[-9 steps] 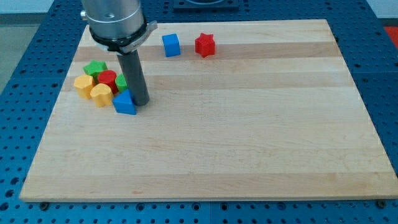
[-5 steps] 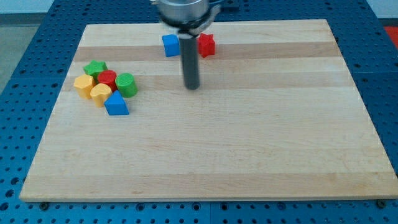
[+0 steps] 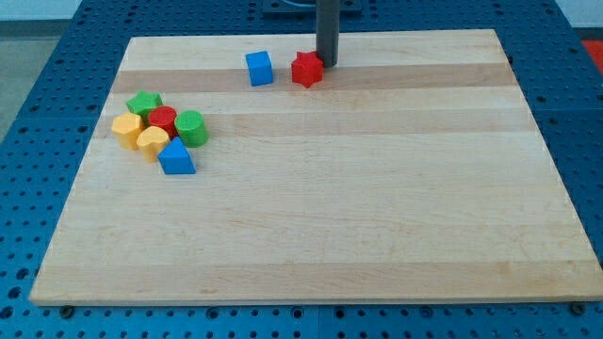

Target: Move the red star near the green circle

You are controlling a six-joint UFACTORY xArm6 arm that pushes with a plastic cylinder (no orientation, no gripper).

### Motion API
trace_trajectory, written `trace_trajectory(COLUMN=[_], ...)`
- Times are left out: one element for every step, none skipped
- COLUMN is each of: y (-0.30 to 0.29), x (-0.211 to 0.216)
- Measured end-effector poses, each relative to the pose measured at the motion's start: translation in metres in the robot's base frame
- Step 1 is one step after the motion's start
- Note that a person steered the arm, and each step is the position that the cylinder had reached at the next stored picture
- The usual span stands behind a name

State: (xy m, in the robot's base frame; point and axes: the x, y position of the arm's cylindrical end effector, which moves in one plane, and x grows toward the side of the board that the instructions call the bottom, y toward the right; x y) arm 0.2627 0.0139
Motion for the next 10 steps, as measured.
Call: trace_trajectory(y=[-0.012,-0.026,-0.047,-0.067,-0.086,-0.101,-0.115,-0.128,-0.134,-0.134], x=[0.014,0.024,0.030,0.035,0.043,0.057,0.070,0.080,0.084,0.083])
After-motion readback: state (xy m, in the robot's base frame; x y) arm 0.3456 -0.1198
